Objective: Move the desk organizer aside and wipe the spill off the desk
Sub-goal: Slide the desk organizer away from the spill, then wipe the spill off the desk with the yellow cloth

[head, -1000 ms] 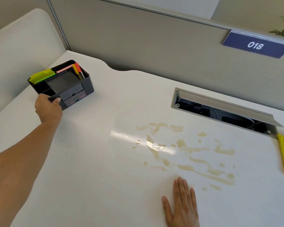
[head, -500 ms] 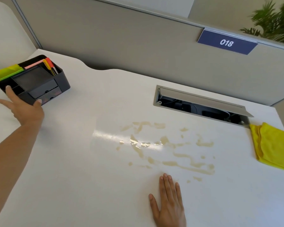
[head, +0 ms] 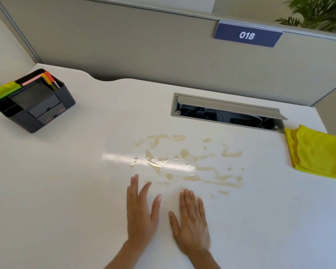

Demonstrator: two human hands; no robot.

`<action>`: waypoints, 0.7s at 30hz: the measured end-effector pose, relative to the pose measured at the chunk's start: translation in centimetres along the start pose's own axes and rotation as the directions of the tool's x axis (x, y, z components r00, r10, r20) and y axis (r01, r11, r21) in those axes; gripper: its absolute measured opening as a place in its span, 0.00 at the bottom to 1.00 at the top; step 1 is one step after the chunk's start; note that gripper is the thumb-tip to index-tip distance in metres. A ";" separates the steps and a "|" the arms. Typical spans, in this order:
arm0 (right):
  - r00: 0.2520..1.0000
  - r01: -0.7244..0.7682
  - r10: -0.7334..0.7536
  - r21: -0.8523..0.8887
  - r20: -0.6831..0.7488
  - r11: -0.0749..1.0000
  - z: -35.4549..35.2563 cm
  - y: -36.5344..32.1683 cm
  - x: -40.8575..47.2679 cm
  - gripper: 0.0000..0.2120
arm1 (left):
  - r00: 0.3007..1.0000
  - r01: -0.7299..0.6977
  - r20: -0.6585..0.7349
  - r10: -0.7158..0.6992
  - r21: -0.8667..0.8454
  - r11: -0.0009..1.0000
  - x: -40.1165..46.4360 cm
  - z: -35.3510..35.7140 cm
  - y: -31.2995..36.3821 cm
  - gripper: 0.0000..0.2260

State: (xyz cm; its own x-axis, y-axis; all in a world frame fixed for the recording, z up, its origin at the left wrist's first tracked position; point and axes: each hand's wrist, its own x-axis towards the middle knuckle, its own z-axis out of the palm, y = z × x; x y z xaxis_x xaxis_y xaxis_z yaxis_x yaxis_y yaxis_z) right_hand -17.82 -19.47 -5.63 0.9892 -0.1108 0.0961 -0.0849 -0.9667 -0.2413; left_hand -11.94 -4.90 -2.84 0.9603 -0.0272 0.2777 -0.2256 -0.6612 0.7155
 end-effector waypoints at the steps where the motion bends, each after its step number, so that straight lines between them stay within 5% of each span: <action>1: 1.000 0.002 -0.002 -0.004 -0.001 1.000 -0.2 0.1 -0.1 0.30 | 0.998 -0.038 0.051 0.038 0.008 0.999 -1.7 0.6 1.0 0.17; 6: 0.997 0.051 -0.050 -0.031 0.052 0.998 -1.7 -0.4 -0.2 0.27 | 0.953 -0.192 0.235 0.189 -0.010 0.981 -5.2 1.8 3.2 0.17; 10: 0.995 0.058 -0.030 0.316 -0.093 0.947 -2.8 0.5 -0.8 0.22 | 0.924 -0.201 0.328 0.195 -0.016 0.980 -5.3 2.8 4.1 0.24; 16: 0.906 -0.096 0.278 0.486 -0.318 0.869 -4.4 7.2 -1.7 0.26 | 0.853 -0.344 0.448 0.267 0.099 0.934 -5.3 4.1 4.3 0.25; 21: 0.812 -0.245 0.428 0.436 -0.395 0.866 -7.7 18.4 1.7 0.21 | 0.855 -0.382 0.446 0.265 0.195 0.904 -5.5 4.8 4.0 0.22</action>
State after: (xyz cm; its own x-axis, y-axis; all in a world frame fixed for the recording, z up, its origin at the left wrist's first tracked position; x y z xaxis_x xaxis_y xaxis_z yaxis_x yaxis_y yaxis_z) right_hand -18.59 -39.21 -2.51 0.7199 -0.5954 0.3566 -0.2634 -0.7097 -0.6534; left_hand -17.31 -11.03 -4.54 0.8344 -0.5327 0.1417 -0.5385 -0.7329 0.4158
